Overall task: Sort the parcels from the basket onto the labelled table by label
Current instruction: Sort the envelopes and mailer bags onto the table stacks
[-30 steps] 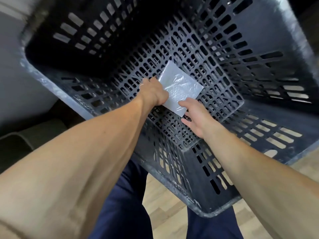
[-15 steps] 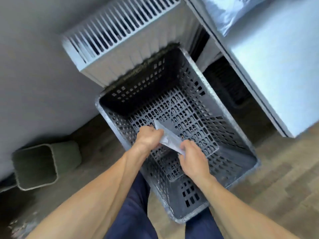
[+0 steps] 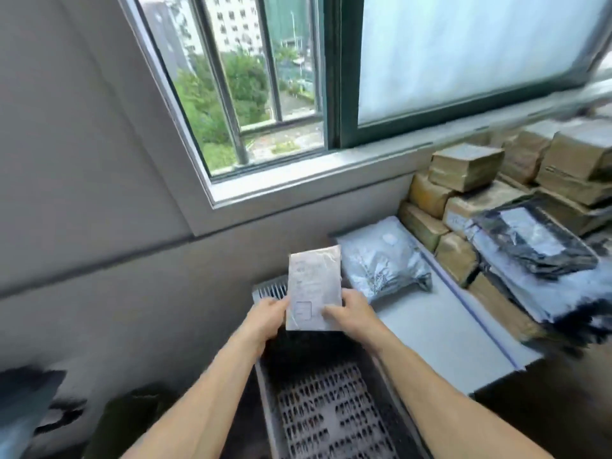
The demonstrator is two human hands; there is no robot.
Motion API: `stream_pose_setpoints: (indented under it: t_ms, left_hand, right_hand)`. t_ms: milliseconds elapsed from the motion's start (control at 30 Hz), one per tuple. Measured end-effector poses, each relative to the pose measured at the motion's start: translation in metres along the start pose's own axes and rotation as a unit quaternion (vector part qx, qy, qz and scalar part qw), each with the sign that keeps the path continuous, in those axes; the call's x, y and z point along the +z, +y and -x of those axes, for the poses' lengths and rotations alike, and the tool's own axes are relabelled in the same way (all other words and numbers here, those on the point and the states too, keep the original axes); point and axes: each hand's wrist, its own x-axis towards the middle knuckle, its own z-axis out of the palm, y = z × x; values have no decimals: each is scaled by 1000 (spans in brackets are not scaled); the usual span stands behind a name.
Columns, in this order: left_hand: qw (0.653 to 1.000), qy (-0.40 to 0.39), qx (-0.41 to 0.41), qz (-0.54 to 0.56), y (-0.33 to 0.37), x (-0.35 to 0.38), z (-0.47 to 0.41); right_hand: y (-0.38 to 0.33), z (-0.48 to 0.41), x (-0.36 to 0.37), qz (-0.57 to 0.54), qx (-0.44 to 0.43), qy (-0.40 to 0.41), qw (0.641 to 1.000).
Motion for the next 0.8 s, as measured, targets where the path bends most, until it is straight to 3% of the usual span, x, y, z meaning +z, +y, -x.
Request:
stream_pose_setpoints:
  t_ms: [100,200,333,533,800]
  left_hand:
    - [990,57,109,66,92,-51,31]
    - [956,116,229,139,171,-93,89]
    - [904,119,344,222,232,-122,164]
    - [858,116,442,235,263,-135,239]
    - [827,120,506,214,269,-144,273]
  right_hand:
    - [-106,6,-47,-31,-112,-12,993]
    - [-183,21,-84,-65,-190,-12,980]
    - [-261,51,-118,-132,-283,-2,950]
    - [-318,96,-141,-193,-377,-9,906]
    - [-336,120,-138,-219,-419,-12,881]
